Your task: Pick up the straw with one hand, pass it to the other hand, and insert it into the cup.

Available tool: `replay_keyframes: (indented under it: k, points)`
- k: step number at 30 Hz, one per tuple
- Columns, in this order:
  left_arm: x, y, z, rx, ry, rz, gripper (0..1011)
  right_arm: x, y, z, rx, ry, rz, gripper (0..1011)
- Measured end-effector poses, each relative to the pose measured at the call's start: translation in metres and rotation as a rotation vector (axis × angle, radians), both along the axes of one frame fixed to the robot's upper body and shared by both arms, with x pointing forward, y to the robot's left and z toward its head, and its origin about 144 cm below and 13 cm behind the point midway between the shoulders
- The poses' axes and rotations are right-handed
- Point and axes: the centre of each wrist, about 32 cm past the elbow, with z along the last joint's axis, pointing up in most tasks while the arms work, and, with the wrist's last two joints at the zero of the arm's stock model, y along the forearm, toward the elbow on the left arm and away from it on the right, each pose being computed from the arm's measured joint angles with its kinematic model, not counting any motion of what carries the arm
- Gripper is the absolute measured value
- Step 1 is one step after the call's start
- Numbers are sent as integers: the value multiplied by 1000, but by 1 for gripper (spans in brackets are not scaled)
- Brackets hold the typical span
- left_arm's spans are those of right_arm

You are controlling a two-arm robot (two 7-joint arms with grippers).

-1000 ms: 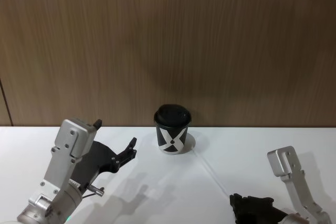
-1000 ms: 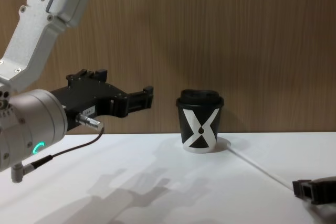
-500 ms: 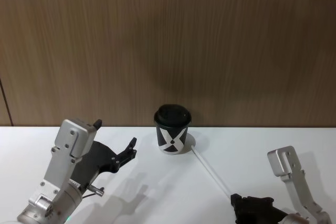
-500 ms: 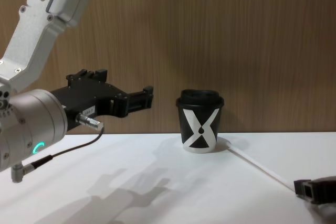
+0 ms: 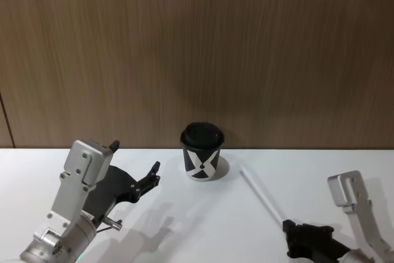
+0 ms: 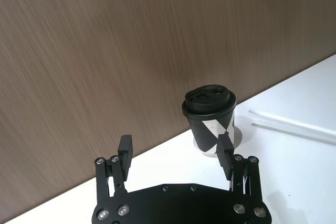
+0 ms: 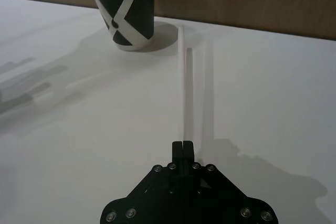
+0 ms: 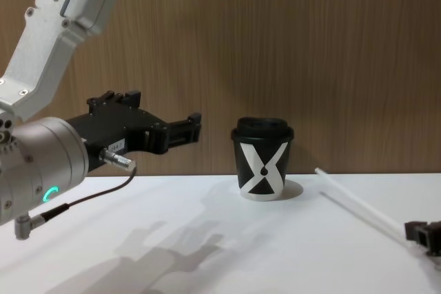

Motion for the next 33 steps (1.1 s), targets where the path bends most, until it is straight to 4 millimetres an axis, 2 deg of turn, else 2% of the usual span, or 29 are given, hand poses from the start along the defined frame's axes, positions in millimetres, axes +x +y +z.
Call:
replay_keyframes:
  k: [8,17,33]
  points:
    - [0,0,0,0,0,0,1000,-7,-13,0,1,-96,-28,2]
    - [0,0,0,0,0,0,1000,-15,-36,1,9,-227,-22,1]
    - [0,0,0,0,0,0,1000,-15,-77,10,49,-454,137,1]
